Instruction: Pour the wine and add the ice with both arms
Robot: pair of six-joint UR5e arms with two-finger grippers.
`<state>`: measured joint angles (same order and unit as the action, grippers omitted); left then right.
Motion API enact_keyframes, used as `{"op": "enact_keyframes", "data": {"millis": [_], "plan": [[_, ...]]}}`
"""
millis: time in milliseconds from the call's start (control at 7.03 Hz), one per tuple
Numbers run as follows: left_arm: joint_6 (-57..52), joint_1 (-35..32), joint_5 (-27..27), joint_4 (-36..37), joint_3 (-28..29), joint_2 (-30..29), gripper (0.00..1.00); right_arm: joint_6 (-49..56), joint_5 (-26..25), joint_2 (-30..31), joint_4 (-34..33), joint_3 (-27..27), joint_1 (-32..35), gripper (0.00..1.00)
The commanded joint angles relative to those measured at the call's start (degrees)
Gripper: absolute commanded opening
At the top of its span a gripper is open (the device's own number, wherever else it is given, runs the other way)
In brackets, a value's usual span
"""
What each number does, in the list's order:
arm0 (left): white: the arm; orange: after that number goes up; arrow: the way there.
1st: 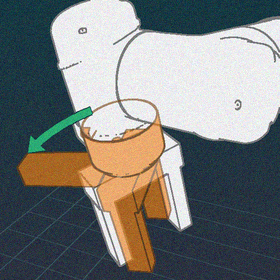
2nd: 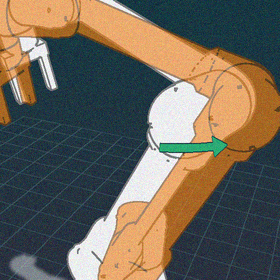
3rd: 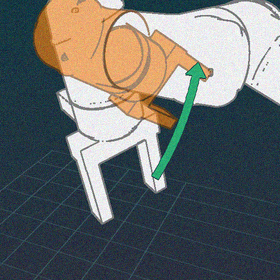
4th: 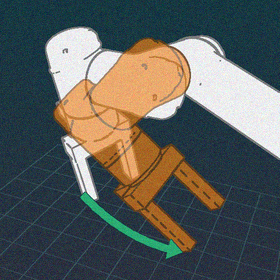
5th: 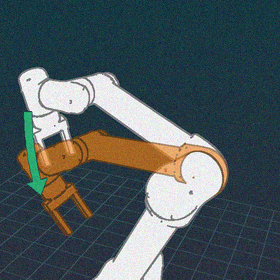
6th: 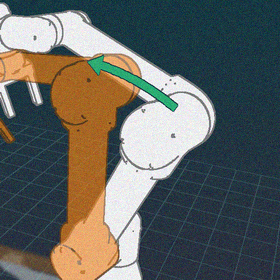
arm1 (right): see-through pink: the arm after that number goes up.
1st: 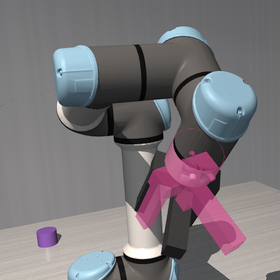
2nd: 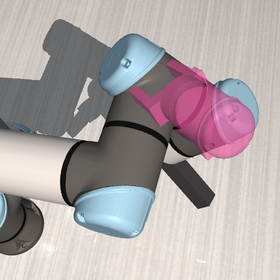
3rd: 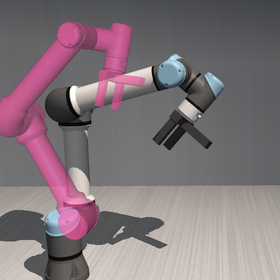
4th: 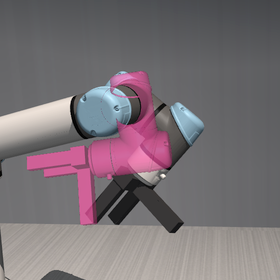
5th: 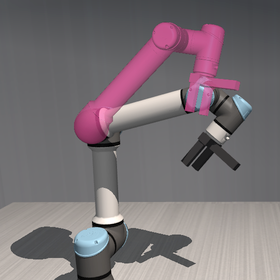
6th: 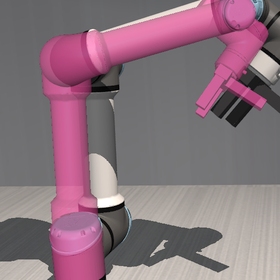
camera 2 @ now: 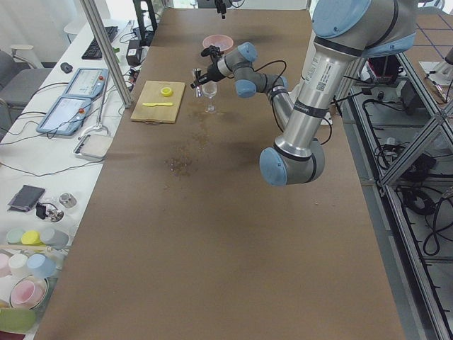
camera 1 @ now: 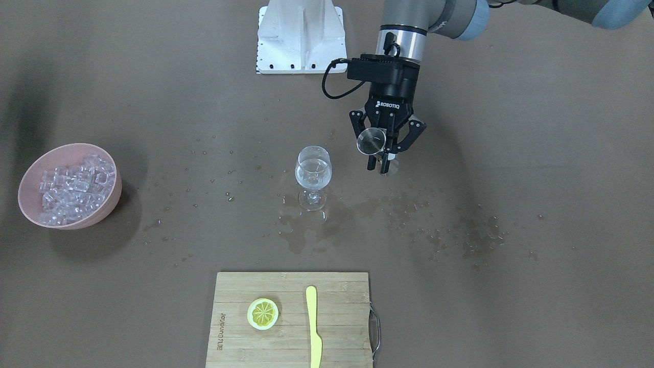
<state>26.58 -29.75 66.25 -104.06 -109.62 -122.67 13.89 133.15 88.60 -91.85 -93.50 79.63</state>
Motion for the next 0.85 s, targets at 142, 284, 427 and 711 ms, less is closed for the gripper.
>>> {"op": "enact_keyframes", "data": {"millis": [142,284,427,711], "plan": [[-12.86,6.45,-10.95,3.86,1.51,-1.25,0.00,0.00,0.00,-0.01,0.00,0.07,0.00,1.00],[-15.74,7.16,-11.31,3.95,1.95,-1.34,0.00,0.00,0.00,-0.01,0.00,0.07,0.00,1.00],[-17.86,7.95,-12.10,6.12,2.13,-1.51,0.00,0.00,0.00,-0.01,0.00,0.07,0.00,1.00],[-21.10,8.22,-12.11,12.01,2.48,-3.62,0.00,0.00,0.00,-0.01,0.00,0.16,-0.09,1.00]]}}
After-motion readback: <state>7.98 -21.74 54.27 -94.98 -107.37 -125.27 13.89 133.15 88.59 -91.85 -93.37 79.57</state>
